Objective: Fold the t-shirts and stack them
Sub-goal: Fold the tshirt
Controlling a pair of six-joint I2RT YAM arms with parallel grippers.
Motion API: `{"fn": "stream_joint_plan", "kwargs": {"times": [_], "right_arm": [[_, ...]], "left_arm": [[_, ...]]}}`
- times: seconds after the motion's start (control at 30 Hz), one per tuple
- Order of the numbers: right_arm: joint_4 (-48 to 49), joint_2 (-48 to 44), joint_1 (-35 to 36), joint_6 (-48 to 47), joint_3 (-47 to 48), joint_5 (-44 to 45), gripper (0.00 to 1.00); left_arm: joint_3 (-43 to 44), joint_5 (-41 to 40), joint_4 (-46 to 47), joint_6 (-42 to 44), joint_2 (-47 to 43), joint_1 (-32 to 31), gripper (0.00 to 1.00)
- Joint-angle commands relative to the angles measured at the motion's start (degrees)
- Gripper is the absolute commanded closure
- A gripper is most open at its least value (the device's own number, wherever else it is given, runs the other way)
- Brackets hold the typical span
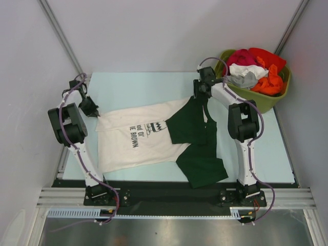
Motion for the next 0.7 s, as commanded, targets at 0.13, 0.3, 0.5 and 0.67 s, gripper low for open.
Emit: {"fn": "stream_joint_plan", "kwargs": {"times": [0.13,0.3,0.5,0.67], "right_arm": [[-2.31,4.21,1.17,-0.65,8.51,4.06,0.46],[-2.13,5.97,1.17,-0.29,10.88,4.59,0.40],[-3.89,10.98,2.14,-1.17,18.35,3.45,0.39],[-5.12,14.66,2.84,-2.05,23.27,4.76,0.39]], "left_arm": [[4.39,-3.40,4.88,-1.74,0.36,2.53,1.00],[4.83,-4.01,5.14,-2.00,1.07,4.11,1.00],[5.45,-4.81,5.32,-2.00,1.59,5.25,1.00],[5.36,-4.89,5.49,-1.83,1.95,6.22,1.00]]}}
